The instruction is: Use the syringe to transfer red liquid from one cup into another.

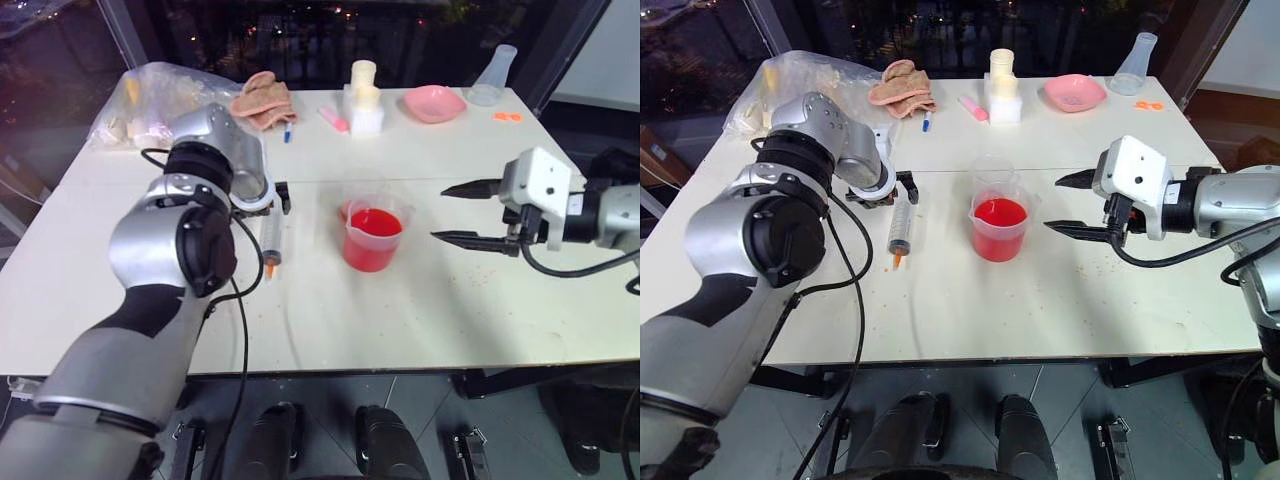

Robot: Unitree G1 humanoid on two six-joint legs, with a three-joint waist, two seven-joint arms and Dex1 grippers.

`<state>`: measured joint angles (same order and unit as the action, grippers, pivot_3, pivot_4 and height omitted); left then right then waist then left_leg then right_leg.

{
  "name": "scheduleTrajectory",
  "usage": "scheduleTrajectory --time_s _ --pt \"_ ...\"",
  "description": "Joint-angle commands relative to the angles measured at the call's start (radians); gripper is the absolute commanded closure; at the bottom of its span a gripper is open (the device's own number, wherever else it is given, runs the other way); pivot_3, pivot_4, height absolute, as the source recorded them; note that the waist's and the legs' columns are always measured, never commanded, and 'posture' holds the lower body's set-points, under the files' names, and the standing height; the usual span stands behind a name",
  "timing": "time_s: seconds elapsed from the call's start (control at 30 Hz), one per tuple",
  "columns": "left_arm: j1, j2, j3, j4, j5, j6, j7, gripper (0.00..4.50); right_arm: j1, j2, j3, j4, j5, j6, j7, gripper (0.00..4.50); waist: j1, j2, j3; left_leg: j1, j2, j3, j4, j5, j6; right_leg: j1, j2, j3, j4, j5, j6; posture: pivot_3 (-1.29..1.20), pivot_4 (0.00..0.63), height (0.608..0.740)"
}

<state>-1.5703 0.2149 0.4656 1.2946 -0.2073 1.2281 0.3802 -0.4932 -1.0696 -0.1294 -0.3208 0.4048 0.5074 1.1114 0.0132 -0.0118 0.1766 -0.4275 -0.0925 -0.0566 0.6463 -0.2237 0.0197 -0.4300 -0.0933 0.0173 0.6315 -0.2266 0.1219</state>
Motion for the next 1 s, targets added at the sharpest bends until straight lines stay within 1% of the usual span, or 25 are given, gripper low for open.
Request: scheduleTrajectory --time_s 0.03,0.43,0.47,0.53,0.7,0.77,0.9,1.0 --pt "0.001 -0.004 0.003 -0.001 -0.007 -0.031 0.009 0.02 0.003 -0.024 -0.052 -0.036 0.018 0.007 -0.006 1.38 0.0 0.0 0.0 0.0 0.0 0.0 0.0 0.0 0.0 0.0 0.0 0.0 0.0 0.0 0.0 0.0 0.15 0.74" --pt "0.074 -0.067 -0.011 0.018 -0.006 -0.193 -0.055 0.02 0.052 -0.063 -0.105 -0.089 0.036 0.059 -0.014 1.38 0.001 0.0 0.0 0.0 0.0 0.0 0.0 0.0 0.0 0.0 0.0 0.0 0.0 0.0 0.0 0.0 0.15 0.74" --pt "0.077 -0.07 -0.012 0.019 -0.006 -0.202 -0.061 0.6 0.055 -0.065 -0.108 -0.092 0.038 0.062 -0.015 1.38 0.0 0.0 0.0 0.0 0.0 0.0 0.0 0.0 0.0 0.0 0.0 0.0 0.0 0.0 0.0 0.0 0.15 0.74" --pt "0.083 -0.076 -0.013 0.022 -0.005 -0.223 -0.065 1.07 0.056 -0.07 -0.111 -0.098 0.04 0.071 -0.018 1.38 0.0 0.0 0.0 0.0 0.0 0.0 0.0 0.0 0.0 0.0 0.0 0.0 0.0 0.0 0.0 0.0 0.15 0.74" --pt "0.085 -0.079 -0.006 0.028 -0.013 -0.244 -0.057 2.48 0.064 -0.084 -0.118 -0.11 0.039 0.083 -0.025 1.38 0.001 0.0 0.0 0.0 0.0 0.0 0.0 0.0 0.0 0.0 0.0 0.0 0.0 0.0 0.0 0.0 0.15 0.74" --pt "0.086 -0.078 -0.004 0.029 -0.015 -0.248 -0.055 2.93 0.066 -0.086 -0.12 -0.112 0.039 0.084 -0.026 1.38 0.001 0.0 0.0 0.0 0.0 0.0 0.0 0.0 0.0 0.0 0.0 0.0 0.0 0.0 0.0 0.0 0.15 0.74" --pt "0.091 -0.069 -0.003 0.028 -0.015 -0.245 -0.047 2.99 0.058 -0.087 -0.114 -0.108 0.041 0.086 -0.031 1.38 0.001 0.0 0.0 0.0 0.0 0.0 0.001 0.0 0.0 0.0 0.0 0.0 0.0 0.0 0.0 0.0 0.15 0.74" --pt "0.083 -0.045 -0.024 0.012 -0.001 -0.24 -0.072 2.99 0.054 -0.077 -0.117 -0.107 0.043 0.088 -0.046 1.38 -0.001 0.0 0.0 0.0 0.0 0.0 0.001 0.0 0.0 0.0 0.0 0.0 0.0 0.0 0.0 0.0 0.15 0.74"
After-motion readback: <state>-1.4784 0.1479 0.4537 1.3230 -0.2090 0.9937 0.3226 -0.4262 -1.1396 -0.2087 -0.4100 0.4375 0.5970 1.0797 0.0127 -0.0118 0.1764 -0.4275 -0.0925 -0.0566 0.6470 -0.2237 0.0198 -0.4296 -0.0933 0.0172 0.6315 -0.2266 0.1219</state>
